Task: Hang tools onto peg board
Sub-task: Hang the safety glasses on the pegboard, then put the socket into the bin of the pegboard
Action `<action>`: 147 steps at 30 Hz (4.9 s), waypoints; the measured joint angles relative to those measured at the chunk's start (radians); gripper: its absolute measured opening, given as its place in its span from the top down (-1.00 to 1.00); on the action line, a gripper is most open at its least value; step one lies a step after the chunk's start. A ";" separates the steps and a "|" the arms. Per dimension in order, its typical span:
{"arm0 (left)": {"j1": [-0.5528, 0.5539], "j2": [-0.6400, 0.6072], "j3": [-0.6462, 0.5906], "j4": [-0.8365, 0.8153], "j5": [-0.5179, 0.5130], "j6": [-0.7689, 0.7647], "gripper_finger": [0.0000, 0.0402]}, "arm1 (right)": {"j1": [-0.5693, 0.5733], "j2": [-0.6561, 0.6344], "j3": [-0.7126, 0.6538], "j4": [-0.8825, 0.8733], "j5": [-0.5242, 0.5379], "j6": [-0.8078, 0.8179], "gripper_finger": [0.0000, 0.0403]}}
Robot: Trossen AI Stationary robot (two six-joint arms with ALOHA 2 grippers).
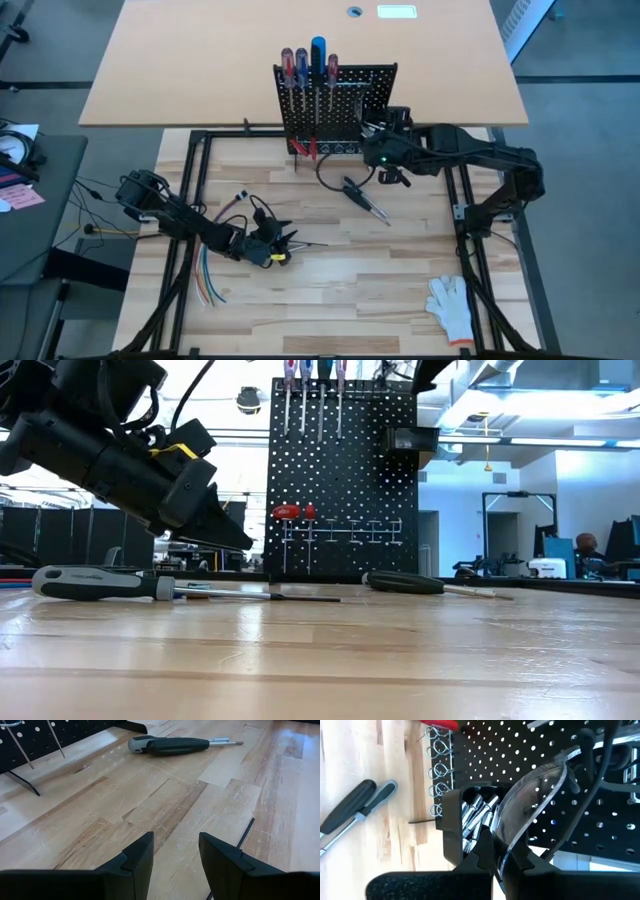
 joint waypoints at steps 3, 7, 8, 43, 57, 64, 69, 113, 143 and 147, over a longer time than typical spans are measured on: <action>0.000 0.000 0.000 0.000 0.000 -0.001 0.25 | -0.012 -0.005 0.000 0.000 -0.001 0.004 0.94; 0.000 0.000 0.000 0.000 0.000 -0.001 0.25 | -0.048 -0.005 0.000 0.002 -0.040 0.002 0.94; 0.000 0.000 0.000 0.000 0.000 -0.001 0.25 | -0.058 -0.005 0.000 0.002 -0.061 0.001 0.94; 0.000 0.000 0.000 0.000 0.003 -0.004 0.25 | -0.072 -0.013 -0.006 -0.097 -0.135 0.045 0.21; 0.000 0.000 0.000 0.002 0.006 -0.004 0.25 | 0.016 -0.051 0.060 -0.183 -0.136 0.132 0.02; 0.000 0.000 0.000 0.003 0.006 -0.002 0.25 | 0.092 -0.062 0.060 -0.250 -0.082 0.269 0.06; 0.000 0.000 0.000 0.002 0.006 0.003 0.25 | 0.233 -0.068 0.004 -0.255 -0.087 0.382 0.07; -0.013 -0.188 0.002 -0.369 0.341 0.114 0.25 | 0.439 0.226 -1.025 1.498 -0.507 0.440 0.07; 0.115 -0.075 -0.014 -0.386 0.354 0.255 0.72 | 0.439 0.224 -1.025 1.476 -0.508 0.462 0.07; 0.114 -0.094 -0.008 -0.389 0.346 0.270 0.80 | 0.439 0.224 -1.025 1.476 -0.507 0.462 0.07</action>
